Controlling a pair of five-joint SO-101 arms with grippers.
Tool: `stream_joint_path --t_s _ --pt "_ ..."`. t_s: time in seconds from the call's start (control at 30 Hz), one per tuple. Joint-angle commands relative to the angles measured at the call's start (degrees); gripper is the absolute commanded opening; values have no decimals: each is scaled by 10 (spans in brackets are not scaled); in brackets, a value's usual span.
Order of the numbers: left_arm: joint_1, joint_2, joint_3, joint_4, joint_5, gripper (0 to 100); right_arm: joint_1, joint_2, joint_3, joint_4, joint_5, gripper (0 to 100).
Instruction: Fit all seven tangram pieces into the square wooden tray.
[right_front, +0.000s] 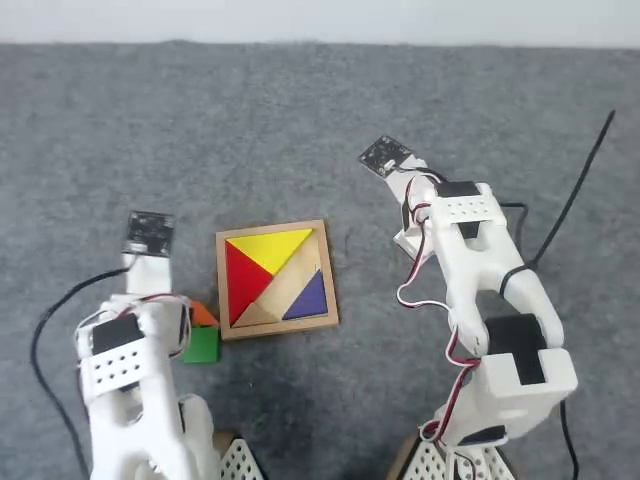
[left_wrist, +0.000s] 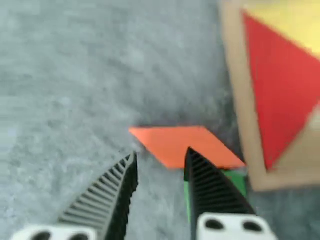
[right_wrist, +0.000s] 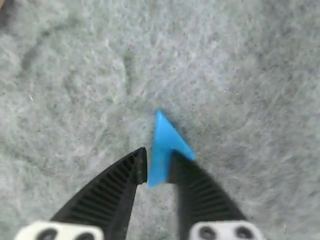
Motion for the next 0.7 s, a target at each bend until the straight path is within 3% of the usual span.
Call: stream_joint_path --t_s 0.0,0.3,0.67 --pt "8 -11 -2 11 -12 167 4 -12 -3 -16 -17 21" --pt "-9 2 -3 23 -11 220 4 -12 -3 -16 -17 27" --pt "-9 211 -151 108 -12 217 4 -12 -3 -16 -15 27"
